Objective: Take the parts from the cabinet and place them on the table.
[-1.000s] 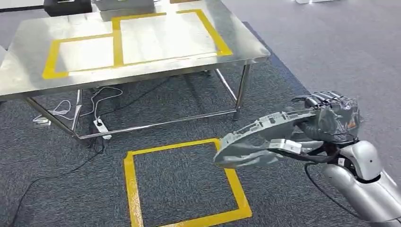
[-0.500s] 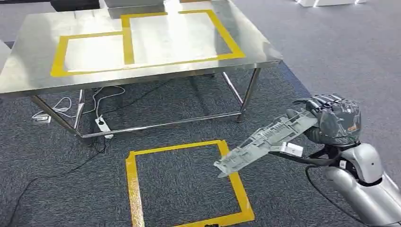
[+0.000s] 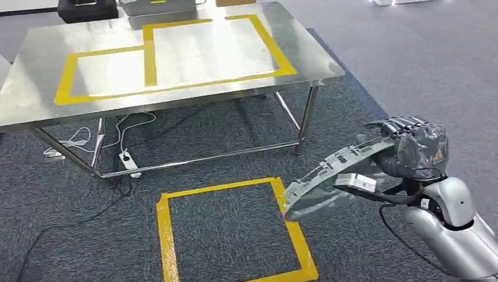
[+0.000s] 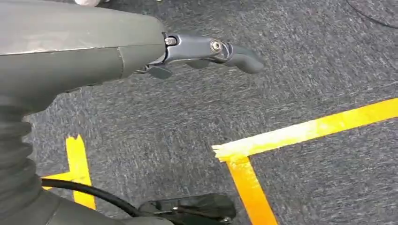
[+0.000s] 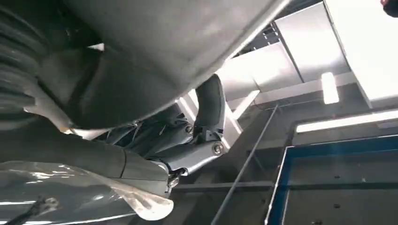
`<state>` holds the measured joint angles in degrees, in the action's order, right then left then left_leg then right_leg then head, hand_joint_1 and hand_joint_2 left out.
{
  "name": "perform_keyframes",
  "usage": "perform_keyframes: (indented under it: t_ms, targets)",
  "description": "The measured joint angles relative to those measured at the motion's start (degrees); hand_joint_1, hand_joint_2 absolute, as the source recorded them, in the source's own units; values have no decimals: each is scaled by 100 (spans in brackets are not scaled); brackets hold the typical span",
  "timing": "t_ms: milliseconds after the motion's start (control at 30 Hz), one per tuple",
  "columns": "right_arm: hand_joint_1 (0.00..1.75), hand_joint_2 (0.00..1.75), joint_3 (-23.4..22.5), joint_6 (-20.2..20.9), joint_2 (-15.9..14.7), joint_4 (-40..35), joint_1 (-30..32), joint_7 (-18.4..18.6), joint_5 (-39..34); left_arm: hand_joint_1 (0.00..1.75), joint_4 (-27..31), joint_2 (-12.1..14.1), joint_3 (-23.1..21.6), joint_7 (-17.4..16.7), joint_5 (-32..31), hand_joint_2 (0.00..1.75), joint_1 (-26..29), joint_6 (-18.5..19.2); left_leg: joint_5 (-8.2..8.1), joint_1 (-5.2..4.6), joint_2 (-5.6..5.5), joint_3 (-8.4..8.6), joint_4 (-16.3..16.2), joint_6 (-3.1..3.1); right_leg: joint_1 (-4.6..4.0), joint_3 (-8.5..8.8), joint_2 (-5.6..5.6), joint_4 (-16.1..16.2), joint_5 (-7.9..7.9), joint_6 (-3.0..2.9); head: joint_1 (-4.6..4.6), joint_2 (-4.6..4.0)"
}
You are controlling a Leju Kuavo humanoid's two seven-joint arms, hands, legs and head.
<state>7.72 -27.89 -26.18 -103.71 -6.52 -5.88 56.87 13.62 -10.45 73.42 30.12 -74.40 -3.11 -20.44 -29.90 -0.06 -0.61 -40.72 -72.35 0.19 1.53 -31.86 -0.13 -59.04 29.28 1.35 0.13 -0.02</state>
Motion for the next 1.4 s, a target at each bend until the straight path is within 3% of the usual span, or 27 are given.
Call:
perform_keyframes:
  t_ms: [33, 67, 100, 133, 233, 300, 400, 433, 500, 567, 600, 633, 667, 733, 800, 933, 967, 1033, 1067, 1100, 1133, 1167, 1200, 1233, 1300, 1333, 1400]
  targets:
    - [175, 175, 0, 0, 0, 0, -1, 0, 0, 0, 0, 2, -2, 0, 0, 175, -2, 0, 318, -12, 0, 239, 554, 50, -10, 61, 5, 3, 35, 10, 4, 0]
    - [175, 175, -2, 0, 0, 0, -4, 0, 0, 0, 0, 7, -2, 0, 0, 175, -3, 2, 507, -33, 2, 446, 1056, 126, -1, 95, 4, 17, 67, 22, 4, 0]
    - [175, 175, -2, 0, 0, 0, -13, 0, 0, 0, 0, 31, -2, -2, 0, 175, -13, 0, 368, -67, 21, 518, 1130, 188, -35, 74, 5, 26, 101, 70, 20, 0]
    - [175, 175, -7, 0, 0, 0, -15, 0, 0, 0, 0, 22, -4, 4, -4, 175, -25, 0, 325, -81, 29, 578, 1259, 195, -3, 105, 29, 40, 96, 115, 2, 0]
    - [175, 175, -20, 0, -2, -2, 0, -2, -2, 0, 0, 17, -15, 11, -17, 175, -7, 7, 328, -75, 23, 643, 1396, 255, 3, 184, 10, 70, -23, 244, 22, 0]
    - [175, 175, -26, -2, -4, -2, -18, -9, 0, 0, 0, 9, -17, 15, -17, 175, -4, 4, 335, -28, 15, 813, 1476, 303, 7, 76, 11, -149, 164, 265, 66, 0]
    - [175, 175, -28, -2, -4, 0, -8, -7, -4, 0, 0, -9, -20, 13, -35, 175, -24, 4, 280, -47, 15, 836, 1469, 341, 9, -662, 14, -1346, 657, 295, 107, 0]
    - [175, 175, -24, 0, -4, 0, 13, -9, -4, 0, 0, -13, -22, 11, -37, 175, -19, 4, 252, -51, 13, 855, 1465, 338, 8, -906, 14, -1630, 684, 305, 105, 2]
    - [175, 175, -22, 0, -4, 0, 25, -9, -4, 0, 0, -22, -22, 7, -37, 175, -4, 4, 180, -49, 8, 947, 1464, 320, 10, -889, 10, -1274, 251, 320, 109, 0]
    - [175, 175, -24, 0, -4, 0, 21, -9, -2, 0, 0, -28, -24, -2, -35, 175, -8, 4, 65, -34, 5, 1111, 1461, 273, 17, -486, 3, -201, -491, 310, 111, 0]
    - [175, 175, -22, 0, -2, 8, 22, -7, -4, 0, 0, -24, -24, -2, -35, 175, -8, 4, 29, -44, 0, 1126, 1467, 235, 4, -440, 6, -113, -400, 308, 107, 0]
    - [175, 175, -17, 2, -2, 9, -6, -11, -4, 0, 0, -24, -24, -2, -35, 175, -28, 4, 6, -58, -8, 1126, 1433, 201, -27, -425, -23, 103, -174, 254, 120, 0]
    - [175, 175, -18, 2, -7, 7, -6, -13, -2, 0, 0, -26, -26, -2, -35, 175, -30, 7, -33, -57, -4, 1117, 1440, 157, -38, -348, -16, 26, -267, 163, 116, 2]
    - [175, 175, -24, 2, -7, 4, 12, -11, -2, 0, -2, -28, -26, -2, -37, 175, -19, 9, -35, -61, 3, 1191, 1412, 99, -39, -318, -4, 43, -257, 63, 102, 2]
    - [175, 175, -26, 0, -7, 0, -6, -11, -2, 0, 0, -17, -31, -2, -37, 175, -31, 7, -94, -48, 12, 1080, 1139, 42, 0, -199, -7, 66, -230, -15, 90, 2]
    - [175, 175, -22, 0, -4, 0, 27, -11, 0, 0, -2, -20, -52, -18, -39, 175, -16, 7, -666, 2, 15, 135, -343, -49, -16, -59, -7, 66, -81, -47, 52, 2]
    - [175, 175, -22, 0, -4, 0, 36, -11, 7, 0, -2, -20, -55, -20, -39, 175, -4, 7, -617, 2, 15, 63, -357, -52, -17, -14, -2, 66, -48, -44, 57, 2]
    - [175, 175, -26, 0, -7, 0, 46, -9, 11, 0, -2, -22, -61, -22, -42, 175, 4, 7, -45, -7, 15, 190, 280, -1, -36, 154, 10, 66, 61, -35, 50, 2]
    - [175, 175, -26, 0, -4, -2, 42, -9, 4, 0, -2, -22, -61, -22, -42, 175, 1, 7, 312, -26, 15, 339, 780, 70, -46, 241, 10, 71, 117, -25, 59, 2]
    - [175, 175, -26, 0, -4, 0, 52, -9, 7, 0, -2, -11, -61, -22, -42, 175, 6, 2, 580, -70, 26, 426, 1162, 159, -26, 187, 6, 98, 167, -10, 52, 2]
    - [175, 175, -20, 0, 0, 2, 55, -7, 0, 0, -2, 13, -63, -28, -50, 175, 3, 2, 260, -118, 30, 399, 1013, 189, -44, 333, 14, 94, 198, 42, 88, 2]
    - [175, 175, -24, -4, -2, 2, 52, -5, 2, 0, -2, 9, -63, -28, -52, 175, -7, -2, 232, -158, 32, 475, 1272, 229, -25, 317, 10, 127, 223, 91, 62, 2]
    - [175, 175, -22, -4, 0, 0, 78, 0, 2, 0, -2, 0, -68, -33, -52, 175, 4, -2, 339, -168, 18, 497, 1303, 286, -29, 378, 10, 146, 204, 122, 28, 2]
    - [175, 175, -22, -4, 0, 0, 95, 0, 4, 0, -2, -2, -68, -33, -52, 175, 16, -4, 325, -155, 6, 551, 1383, 326, -31, 380, 9, 38, 115, 202, 64, 2]
    - [175, 175, -31, -7, -4, 0, 77, 0, 9, 0, -2, -9, -68, -33, -52, 175, 18, -7, 366, -102, 2, 758, 1466, 349, -28, 371, 8, -33, 263, 228, 70, 2]
    - [175, 175, -33, -9, -7, -2, 57, 0, 9, 0, 0, -7, -68, -35, -52, 175, 1, -13, 344, -97, 5, 795, 1467, 378, -29, 260, 11, -278, 404, 234, 85, 2]
    - [175, 175, -37, -9, -7, -2, 68, 2, 7, 0, -2, -26, -70, -33, -55, 175, -22, -13, 287, -97, 3, 823, 1463, 396, -25, -304, 12, -1126, 751, 267, 83, 2]
